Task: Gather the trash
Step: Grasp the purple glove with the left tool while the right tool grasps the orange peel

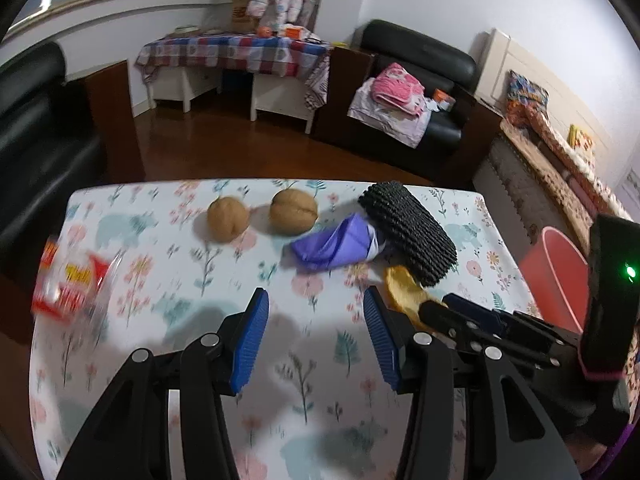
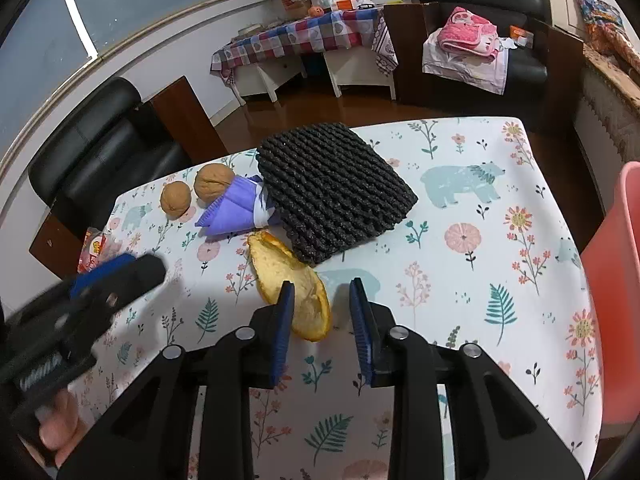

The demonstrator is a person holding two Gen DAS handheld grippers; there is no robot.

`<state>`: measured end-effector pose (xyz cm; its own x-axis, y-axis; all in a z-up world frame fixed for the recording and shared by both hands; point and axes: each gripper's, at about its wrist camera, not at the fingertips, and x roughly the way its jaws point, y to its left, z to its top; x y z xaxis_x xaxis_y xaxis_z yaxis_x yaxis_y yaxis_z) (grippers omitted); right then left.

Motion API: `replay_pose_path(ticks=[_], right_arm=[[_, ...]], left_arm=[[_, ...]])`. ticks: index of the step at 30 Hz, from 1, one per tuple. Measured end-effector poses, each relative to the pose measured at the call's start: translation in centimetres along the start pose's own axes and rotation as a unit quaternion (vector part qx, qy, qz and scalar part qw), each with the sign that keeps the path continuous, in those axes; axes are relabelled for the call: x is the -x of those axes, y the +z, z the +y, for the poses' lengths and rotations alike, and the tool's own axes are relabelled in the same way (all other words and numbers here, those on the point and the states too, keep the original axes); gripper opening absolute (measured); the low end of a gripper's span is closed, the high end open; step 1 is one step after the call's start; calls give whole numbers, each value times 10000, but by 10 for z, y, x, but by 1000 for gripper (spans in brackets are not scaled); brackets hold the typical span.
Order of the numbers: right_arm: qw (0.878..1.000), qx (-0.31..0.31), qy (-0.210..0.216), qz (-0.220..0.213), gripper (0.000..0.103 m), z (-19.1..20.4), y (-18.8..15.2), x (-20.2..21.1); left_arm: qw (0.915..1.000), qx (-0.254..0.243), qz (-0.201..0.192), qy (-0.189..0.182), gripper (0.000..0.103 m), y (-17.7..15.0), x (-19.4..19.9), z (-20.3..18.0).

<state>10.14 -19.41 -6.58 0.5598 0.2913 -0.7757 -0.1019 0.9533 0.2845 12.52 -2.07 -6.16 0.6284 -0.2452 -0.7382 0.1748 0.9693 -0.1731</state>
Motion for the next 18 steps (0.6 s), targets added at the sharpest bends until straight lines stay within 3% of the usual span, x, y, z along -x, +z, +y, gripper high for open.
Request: replay_pose_path(ticks=[5, 18], right_arm=[[9999, 13, 146, 74, 9, -5, -2, 4], [9991, -272, 302, 102, 7, -24, -12, 36]], left_arm=[[9997, -260, 41, -15, 49, 16, -18, -8], [9953, -944, 193, 7, 49, 30, -58, -31]])
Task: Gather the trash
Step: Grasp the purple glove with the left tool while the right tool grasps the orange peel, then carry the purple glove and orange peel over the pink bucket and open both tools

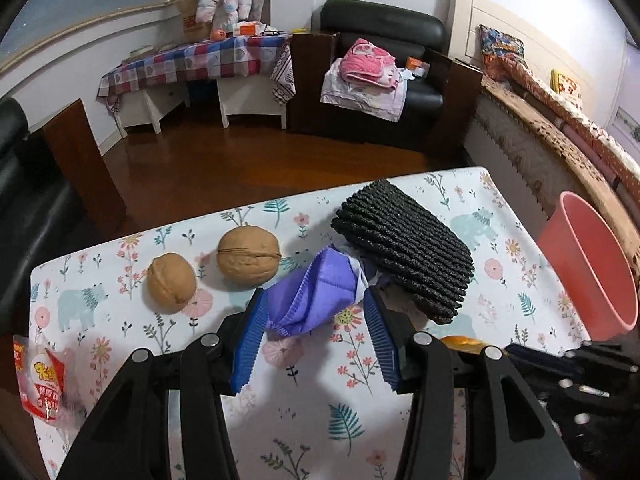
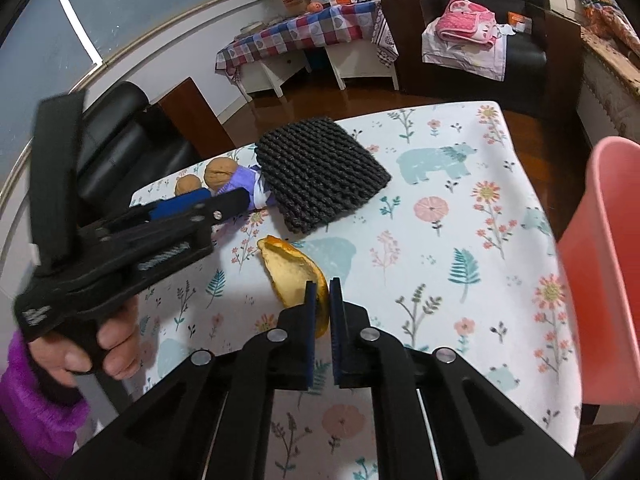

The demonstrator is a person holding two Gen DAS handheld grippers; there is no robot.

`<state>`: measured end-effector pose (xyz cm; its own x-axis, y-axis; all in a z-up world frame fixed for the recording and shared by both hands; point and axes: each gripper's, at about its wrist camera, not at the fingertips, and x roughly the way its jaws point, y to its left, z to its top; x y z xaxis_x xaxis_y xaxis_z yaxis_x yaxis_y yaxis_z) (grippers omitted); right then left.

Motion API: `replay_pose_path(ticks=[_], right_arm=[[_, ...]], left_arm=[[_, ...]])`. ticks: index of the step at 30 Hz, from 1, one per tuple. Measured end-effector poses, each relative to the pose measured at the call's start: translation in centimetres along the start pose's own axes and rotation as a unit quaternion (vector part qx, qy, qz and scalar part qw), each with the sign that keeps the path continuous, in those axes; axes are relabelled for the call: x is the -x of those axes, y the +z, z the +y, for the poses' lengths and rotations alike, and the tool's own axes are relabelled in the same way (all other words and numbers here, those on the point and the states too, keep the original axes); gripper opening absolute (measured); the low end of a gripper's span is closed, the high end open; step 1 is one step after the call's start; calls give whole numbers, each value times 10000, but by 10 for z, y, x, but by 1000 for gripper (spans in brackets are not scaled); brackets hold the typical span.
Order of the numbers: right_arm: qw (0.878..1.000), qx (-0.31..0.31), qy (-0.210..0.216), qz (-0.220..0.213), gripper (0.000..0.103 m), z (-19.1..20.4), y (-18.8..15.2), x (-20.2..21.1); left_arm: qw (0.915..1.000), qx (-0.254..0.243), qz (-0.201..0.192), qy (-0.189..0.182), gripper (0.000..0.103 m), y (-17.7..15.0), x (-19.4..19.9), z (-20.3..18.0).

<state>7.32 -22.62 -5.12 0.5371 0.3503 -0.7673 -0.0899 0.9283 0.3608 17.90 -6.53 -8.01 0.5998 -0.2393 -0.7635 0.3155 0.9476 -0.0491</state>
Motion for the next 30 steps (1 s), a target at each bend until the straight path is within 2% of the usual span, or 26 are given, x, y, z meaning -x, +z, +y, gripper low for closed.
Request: replay_pose_path(ticks=[3, 7, 12, 13, 21, 30], right_arm=[[10000, -74, -18, 9, 7, -6, -1, 3], [9997, -218, 28, 67, 7, -11, -3, 4], [9997, -256, 7, 47, 6, -15, -6, 10], [9997, -257, 5, 43, 6, -16, -6, 11], [9997, -243, -8, -33, 6, -18, -10, 24], [9995, -292, 14, -123, 7, -21, -17, 41]], left_arm=[[9998, -126, -29, 130, 46, -2, -5, -4], [9992, -260, -85, 290, 38, -5, -7, -7], [9990, -285, -116, 309, 18, -10, -2, -7], [9993, -255, -108, 236, 7, -11, 1, -7], [9992, 377, 10, -139, 5, -24, 22, 2], [9978, 609, -76, -242, 5, -41, 65, -3]])
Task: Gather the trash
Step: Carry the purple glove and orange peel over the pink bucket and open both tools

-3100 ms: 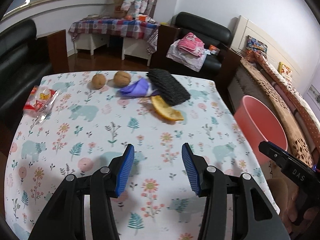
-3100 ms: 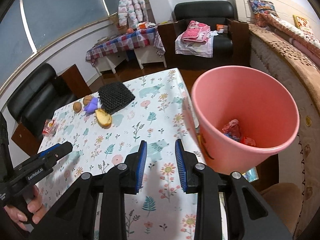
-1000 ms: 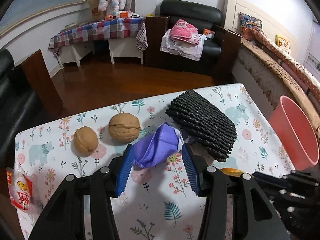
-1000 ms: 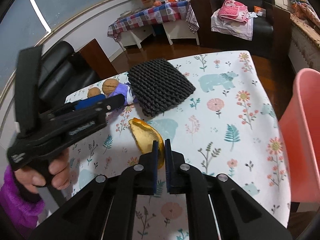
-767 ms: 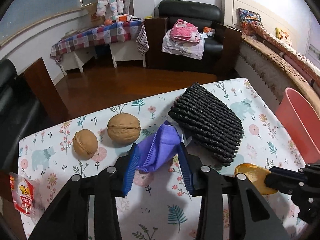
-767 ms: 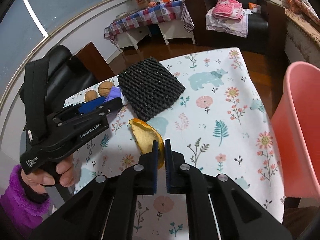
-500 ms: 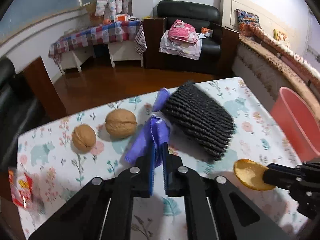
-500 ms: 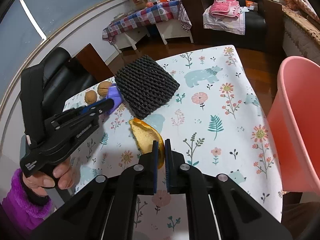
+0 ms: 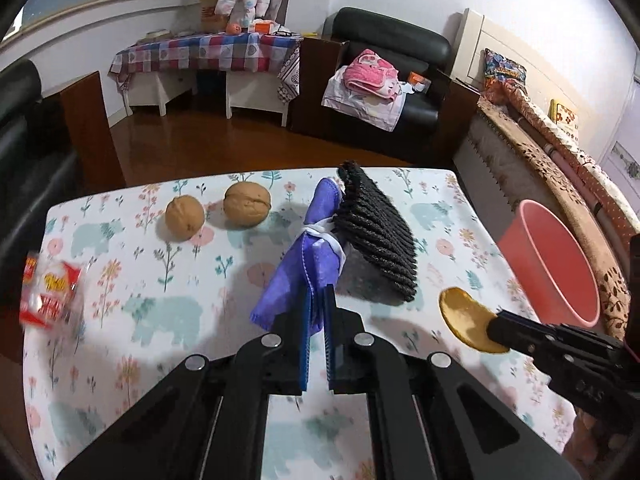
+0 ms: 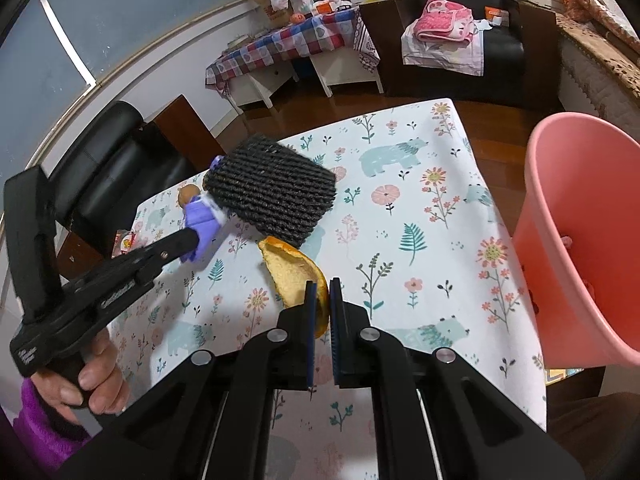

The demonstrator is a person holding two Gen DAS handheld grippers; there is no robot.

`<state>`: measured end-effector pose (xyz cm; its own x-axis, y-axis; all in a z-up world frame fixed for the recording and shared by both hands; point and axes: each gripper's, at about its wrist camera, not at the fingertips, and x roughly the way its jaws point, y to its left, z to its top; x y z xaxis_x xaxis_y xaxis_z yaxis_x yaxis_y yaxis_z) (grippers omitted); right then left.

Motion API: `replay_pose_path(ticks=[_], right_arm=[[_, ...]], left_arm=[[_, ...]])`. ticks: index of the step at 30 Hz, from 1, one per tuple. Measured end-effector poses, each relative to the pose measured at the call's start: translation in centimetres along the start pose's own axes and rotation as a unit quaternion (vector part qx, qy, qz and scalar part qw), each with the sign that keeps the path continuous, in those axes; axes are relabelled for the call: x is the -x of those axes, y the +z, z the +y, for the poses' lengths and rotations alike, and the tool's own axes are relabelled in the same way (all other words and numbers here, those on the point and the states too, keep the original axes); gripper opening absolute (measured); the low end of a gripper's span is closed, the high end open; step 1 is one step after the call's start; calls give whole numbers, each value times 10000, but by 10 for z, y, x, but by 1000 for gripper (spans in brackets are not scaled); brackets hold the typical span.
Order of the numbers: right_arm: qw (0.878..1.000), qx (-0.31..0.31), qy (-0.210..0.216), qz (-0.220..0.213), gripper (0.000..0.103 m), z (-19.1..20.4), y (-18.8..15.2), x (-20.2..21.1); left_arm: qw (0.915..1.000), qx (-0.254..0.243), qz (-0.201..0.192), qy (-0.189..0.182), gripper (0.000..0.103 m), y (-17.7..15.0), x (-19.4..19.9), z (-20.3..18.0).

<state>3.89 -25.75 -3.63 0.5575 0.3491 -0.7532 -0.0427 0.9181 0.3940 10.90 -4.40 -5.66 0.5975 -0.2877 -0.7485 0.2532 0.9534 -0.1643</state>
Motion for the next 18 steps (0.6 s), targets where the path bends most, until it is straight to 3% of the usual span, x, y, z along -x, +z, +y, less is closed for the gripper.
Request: replay_pose_path(ticks=[7, 18], right_arm=[[10000, 9, 40, -37, 7, 1, -9, 13], [9997, 74, 129, -170, 7, 6, -20, 35]], left_arm=[[9996, -10, -101, 254, 5, -18, 29, -12], [9993, 74, -173, 310, 5, -37, 62, -25]])
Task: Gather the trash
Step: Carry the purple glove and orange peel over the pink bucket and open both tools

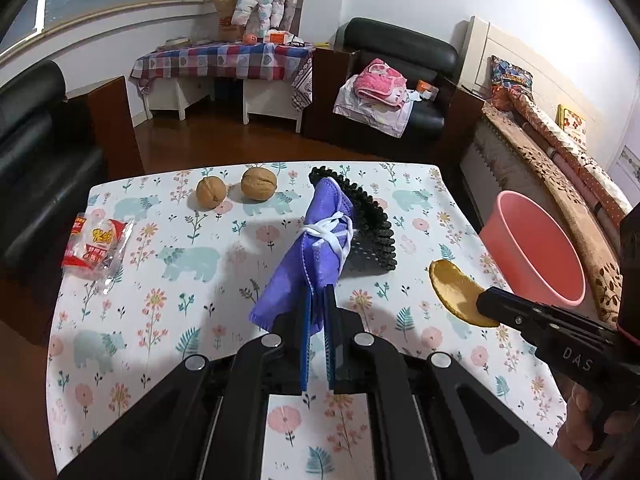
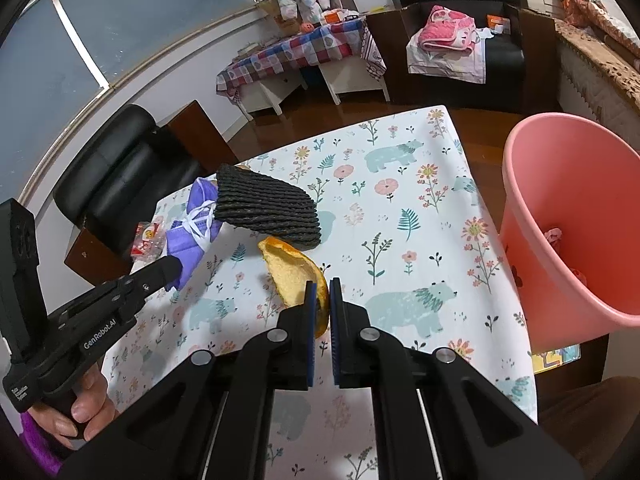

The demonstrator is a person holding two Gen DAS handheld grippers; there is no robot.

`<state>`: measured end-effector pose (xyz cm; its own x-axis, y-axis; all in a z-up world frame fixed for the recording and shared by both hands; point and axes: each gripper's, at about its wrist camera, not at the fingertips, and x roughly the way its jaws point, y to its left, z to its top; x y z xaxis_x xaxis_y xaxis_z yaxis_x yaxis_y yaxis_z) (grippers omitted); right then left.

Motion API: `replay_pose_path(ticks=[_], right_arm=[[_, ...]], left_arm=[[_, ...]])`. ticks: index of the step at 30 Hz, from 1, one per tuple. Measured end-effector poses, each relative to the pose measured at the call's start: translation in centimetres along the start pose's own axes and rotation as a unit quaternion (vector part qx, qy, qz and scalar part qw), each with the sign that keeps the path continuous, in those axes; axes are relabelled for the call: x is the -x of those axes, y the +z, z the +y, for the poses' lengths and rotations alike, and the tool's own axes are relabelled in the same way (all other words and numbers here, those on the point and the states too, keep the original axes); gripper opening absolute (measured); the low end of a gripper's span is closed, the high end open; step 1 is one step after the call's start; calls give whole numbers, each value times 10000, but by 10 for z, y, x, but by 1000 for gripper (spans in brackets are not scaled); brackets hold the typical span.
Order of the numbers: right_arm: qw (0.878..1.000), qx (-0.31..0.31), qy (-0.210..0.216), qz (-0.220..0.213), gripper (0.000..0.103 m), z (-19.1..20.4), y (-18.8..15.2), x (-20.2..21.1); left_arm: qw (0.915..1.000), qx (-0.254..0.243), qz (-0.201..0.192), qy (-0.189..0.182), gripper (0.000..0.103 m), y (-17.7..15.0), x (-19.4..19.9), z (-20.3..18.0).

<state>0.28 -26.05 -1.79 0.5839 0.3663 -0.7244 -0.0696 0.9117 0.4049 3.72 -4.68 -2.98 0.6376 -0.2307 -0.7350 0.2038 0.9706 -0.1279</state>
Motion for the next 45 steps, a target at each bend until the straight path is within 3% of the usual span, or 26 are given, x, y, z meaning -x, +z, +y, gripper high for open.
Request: replay_pose_path(ticks=[10, 26, 37, 45], right_arm=[[9999, -30, 38, -131, 7, 0, -7, 17], [9999, -110, 73, -106, 7, -7, -16, 23], [9997, -148, 74, -171, 7, -11, -19, 27], [9984, -290, -129, -461, 7, -29, -14, 45]], left_arm=[[10000, -71, 14, -28, 5, -17, 19, -4], [9983, 190, 540, -67, 5, -63, 23, 16], [9990, -32, 302, -340, 5, -51, 40, -5], [9972, -280, 242, -651, 5, -32, 33, -38]])
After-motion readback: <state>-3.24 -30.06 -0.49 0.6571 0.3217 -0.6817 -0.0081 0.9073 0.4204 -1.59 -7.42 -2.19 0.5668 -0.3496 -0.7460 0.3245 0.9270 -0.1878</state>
